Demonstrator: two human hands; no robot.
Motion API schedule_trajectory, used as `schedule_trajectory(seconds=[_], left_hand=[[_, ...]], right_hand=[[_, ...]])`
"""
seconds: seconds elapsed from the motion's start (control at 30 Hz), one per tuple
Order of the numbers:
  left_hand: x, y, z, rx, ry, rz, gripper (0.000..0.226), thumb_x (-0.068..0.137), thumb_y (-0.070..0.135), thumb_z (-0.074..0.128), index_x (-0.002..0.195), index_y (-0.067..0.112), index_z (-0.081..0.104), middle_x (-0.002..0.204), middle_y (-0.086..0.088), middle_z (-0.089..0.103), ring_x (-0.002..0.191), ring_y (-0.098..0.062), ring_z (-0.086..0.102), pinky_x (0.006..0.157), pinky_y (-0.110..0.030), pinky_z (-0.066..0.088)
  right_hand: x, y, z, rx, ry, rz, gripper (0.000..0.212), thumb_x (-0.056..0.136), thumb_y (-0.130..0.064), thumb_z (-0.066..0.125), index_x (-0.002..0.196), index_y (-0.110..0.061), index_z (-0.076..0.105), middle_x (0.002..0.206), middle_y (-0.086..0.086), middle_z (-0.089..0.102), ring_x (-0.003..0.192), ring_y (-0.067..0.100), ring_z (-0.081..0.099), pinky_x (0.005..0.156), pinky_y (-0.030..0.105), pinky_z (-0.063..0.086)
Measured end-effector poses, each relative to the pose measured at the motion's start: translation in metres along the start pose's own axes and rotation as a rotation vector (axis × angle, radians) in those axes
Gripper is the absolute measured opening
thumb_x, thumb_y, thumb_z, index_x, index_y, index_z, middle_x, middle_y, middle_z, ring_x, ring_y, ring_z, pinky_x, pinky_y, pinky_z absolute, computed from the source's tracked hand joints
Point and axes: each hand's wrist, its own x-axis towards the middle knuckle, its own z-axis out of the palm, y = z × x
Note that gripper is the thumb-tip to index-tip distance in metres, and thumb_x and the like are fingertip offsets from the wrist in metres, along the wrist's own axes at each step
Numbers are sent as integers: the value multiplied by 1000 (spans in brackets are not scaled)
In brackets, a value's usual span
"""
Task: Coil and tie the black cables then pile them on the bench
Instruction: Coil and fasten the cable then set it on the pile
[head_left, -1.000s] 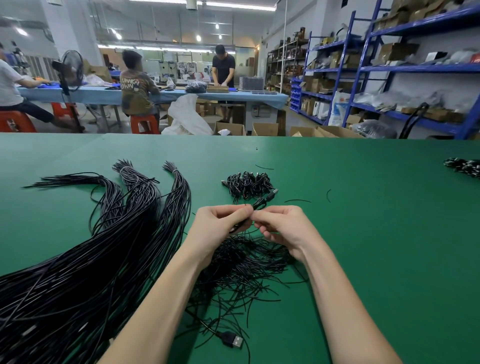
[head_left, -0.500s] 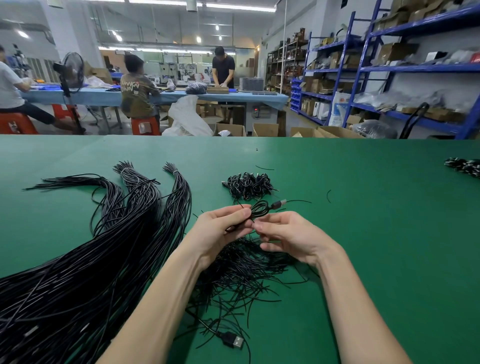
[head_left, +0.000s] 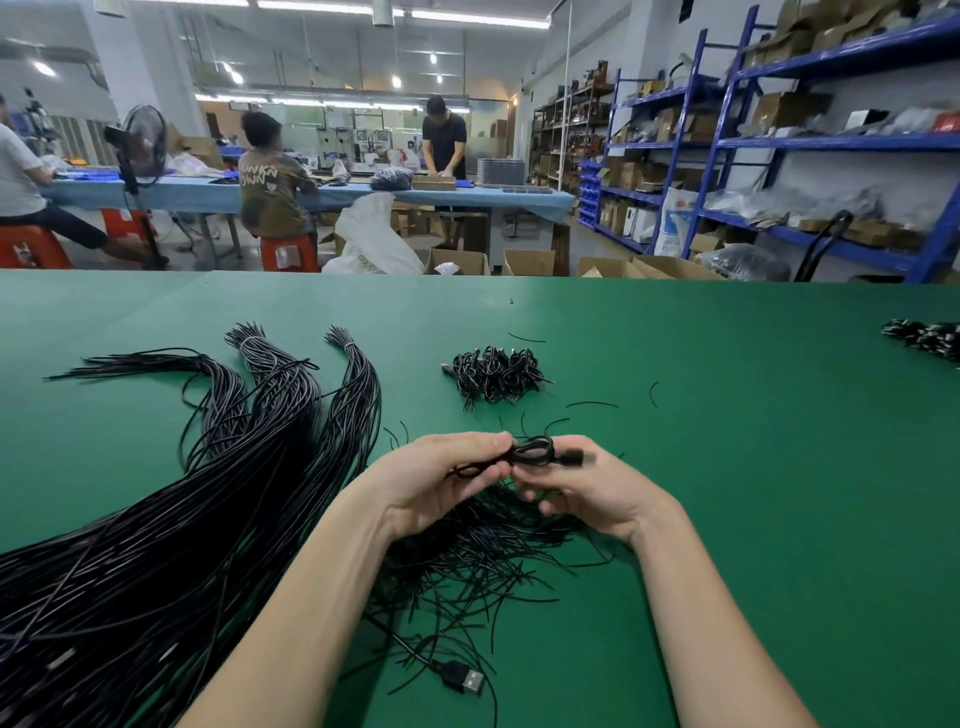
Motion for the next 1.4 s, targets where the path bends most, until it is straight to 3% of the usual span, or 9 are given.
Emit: schedule_trajectory(seconds=[0.13, 0.27, 0.4, 0.5, 0.6, 0.83, 1.1, 1.23, 1.4], left_hand=[[-4, 6, -1, 333, -115, -73, 18, 74, 11, 80, 90, 4, 81, 90, -8, 76, 77, -10, 72, 71, -14, 56], [-5, 19, 10, 647, -64, -65, 14, 76, 9, 84, 89, 5, 81, 88, -11, 77, 82, -14, 73, 77, -17, 56], [0, 35, 27, 964, 308, 138, 7, 72, 15, 88, 76, 17, 83, 71, -1, 77, 58, 0, 67, 56, -8, 48], [7, 32, 33, 1042, 518, 339, 7, 71, 21, 89, 70, 22, 82, 59, 6, 72, 44, 8, 57, 43, -4, 38], [10, 14, 31, 993, 602, 416, 10, 70, 27, 90, 69, 27, 80, 52, 20, 65, 51, 14, 58, 47, -1, 38], [14, -24, 21, 705, 588, 357, 4, 77, 26, 84, 74, 27, 82, 71, 11, 76, 76, -5, 74, 82, -29, 59], [10, -24, 24, 611, 546, 386, 12, 84, 32, 76, 74, 27, 82, 75, 13, 76, 75, -1, 72, 72, -17, 53], [7, -26, 30, 743, 555, 471, 13, 85, 41, 74, 81, 32, 82, 75, 22, 74, 75, 11, 68, 67, -8, 48], [6, -28, 35, 836, 547, 557, 11, 88, 36, 73, 83, 30, 82, 76, 24, 74, 75, 14, 67, 70, -5, 48]], right_hand=[[4, -19, -12, -307, -152, 118, 14, 94, -4, 69, 91, -16, 74, 75, -6, 68, 64, 5, 57, 58, 16, 45], [21, -69, -9, -978, -260, 218, 6, 94, -14, 73, 96, -15, 78, 68, -15, 66, 58, -2, 53, 63, 18, 44], [27, -82, 14, -1348, 144, 0, 8, 87, -23, 75, 86, -26, 81, 73, -18, 69, 62, -6, 58, 66, 19, 46], [17, -57, 32, -1321, 591, -119, 9, 90, -26, 70, 87, -26, 79, 87, -6, 74, 82, 16, 66, 77, 32, 55], [6, -22, 40, -1174, 739, -266, 9, 92, -22, 70, 88, -22, 78, 85, -7, 71, 79, 13, 63, 77, 31, 52], [1, 26, 38, -669, 789, -366, 11, 84, -6, 78, 79, -16, 77, 78, -9, 73, 68, -2, 68, 63, 6, 48], [4, 23, 30, -437, 740, -268, 9, 83, -24, 83, 77, -27, 79, 71, -15, 76, 69, 0, 73, 62, 8, 50], [2, 20, 24, -131, 681, -219, 6, 84, -21, 84, 79, -18, 82, 76, 4, 79, 71, 15, 73, 75, 29, 61], [1, 19, 19, -432, 709, -288, 8, 88, -22, 80, 81, -23, 78, 75, -9, 77, 75, 10, 75, 75, 27, 62]])
